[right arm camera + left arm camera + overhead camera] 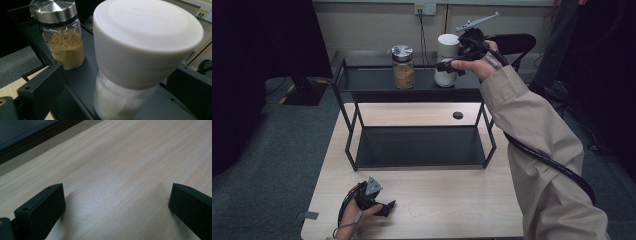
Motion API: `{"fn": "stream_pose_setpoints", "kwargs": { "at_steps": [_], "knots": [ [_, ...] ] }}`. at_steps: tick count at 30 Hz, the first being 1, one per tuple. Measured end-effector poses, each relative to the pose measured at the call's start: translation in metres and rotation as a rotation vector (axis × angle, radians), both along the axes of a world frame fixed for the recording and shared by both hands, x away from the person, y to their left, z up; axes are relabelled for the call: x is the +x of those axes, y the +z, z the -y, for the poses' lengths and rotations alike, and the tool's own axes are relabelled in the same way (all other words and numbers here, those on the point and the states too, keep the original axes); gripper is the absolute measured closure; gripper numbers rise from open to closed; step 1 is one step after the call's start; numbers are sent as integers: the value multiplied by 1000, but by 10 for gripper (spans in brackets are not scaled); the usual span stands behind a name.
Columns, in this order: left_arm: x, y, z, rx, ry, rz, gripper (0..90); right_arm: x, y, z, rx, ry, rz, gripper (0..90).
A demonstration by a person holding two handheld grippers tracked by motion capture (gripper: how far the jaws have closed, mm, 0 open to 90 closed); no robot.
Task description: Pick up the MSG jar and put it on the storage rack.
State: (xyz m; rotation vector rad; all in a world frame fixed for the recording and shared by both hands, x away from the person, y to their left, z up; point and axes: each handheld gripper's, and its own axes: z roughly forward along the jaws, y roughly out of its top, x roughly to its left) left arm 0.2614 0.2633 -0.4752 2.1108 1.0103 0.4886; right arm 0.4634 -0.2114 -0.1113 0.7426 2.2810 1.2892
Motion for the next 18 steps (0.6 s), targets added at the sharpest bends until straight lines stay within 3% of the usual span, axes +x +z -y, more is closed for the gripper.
{"fn": "stream_pose_setpoints", "kwargs": {
  "at_steps": [18],
  "knots": [
    [0, 0, 0, -2, 1, 0, 0, -29, -22, 35, 55, 18, 17, 0]
  ]
}}
